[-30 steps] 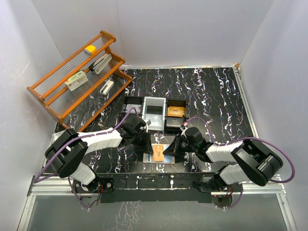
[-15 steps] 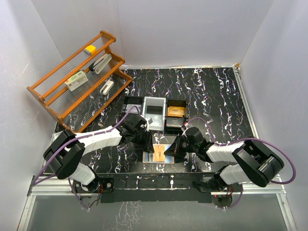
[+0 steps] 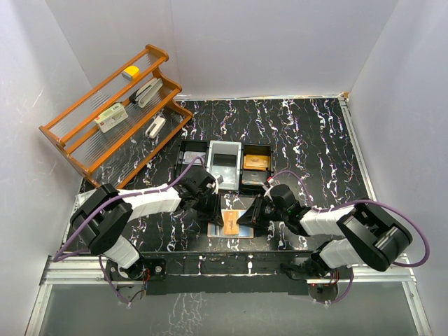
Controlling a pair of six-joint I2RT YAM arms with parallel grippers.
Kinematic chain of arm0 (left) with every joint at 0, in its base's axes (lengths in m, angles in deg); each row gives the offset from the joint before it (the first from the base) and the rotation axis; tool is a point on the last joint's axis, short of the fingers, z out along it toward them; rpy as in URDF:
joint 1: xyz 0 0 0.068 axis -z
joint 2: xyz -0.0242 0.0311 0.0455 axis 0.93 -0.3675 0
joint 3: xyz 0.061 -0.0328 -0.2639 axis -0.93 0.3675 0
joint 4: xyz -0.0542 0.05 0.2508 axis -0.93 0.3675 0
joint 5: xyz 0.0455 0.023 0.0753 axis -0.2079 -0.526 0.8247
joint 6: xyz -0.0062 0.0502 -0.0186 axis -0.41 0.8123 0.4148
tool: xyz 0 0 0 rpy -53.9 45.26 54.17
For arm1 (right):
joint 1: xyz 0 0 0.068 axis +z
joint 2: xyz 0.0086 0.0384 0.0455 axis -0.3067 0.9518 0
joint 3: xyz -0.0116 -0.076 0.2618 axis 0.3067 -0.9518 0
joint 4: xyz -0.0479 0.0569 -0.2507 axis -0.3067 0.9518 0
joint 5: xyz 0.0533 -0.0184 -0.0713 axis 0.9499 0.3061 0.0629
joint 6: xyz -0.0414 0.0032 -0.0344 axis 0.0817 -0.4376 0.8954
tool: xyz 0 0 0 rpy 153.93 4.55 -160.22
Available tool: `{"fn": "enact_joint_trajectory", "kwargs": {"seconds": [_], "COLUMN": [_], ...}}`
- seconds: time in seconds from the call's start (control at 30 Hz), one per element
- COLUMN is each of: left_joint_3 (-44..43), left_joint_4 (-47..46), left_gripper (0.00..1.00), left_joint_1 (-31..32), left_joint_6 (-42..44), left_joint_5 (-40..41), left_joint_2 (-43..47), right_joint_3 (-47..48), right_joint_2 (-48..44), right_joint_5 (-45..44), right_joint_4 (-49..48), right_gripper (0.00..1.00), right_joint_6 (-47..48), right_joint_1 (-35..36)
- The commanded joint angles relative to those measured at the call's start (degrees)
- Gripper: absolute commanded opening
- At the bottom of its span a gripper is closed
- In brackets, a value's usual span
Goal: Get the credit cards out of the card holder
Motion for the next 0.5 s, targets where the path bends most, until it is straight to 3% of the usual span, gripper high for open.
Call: {"fn": "enact_joint_trajectory", "kwargs": {"seconds": [0.0,0.2,0.47], "left_joint_3": [3.44,3.84,3.96], "left_joint_4": [3.65,3.86,3.82], "left_gripper": [0.08,0.05,0.02], "left_joint_1": [0.61,0.57,0.61], "left_joint_6": [0.66,0.9,0.84], "left_joint_5": [3.3,3.65,3.73], "left_joint_2": [-2.1,-2.66,-2.76], "right_joint_3": [0.37,-0.06,-0.4], "right_joint_2": [1.89,6.56,8.14], "right_joint_5": [0.77,2.03,3.28], "right_joint_4": [-6.23,-10.62,-15.48], "right_gripper": [0.13,0.21,0.2], "right_joint_6": [-1.53,-1.57,-2.12], "right_joint_1": [-0.27,-0.27,-0.3]}}
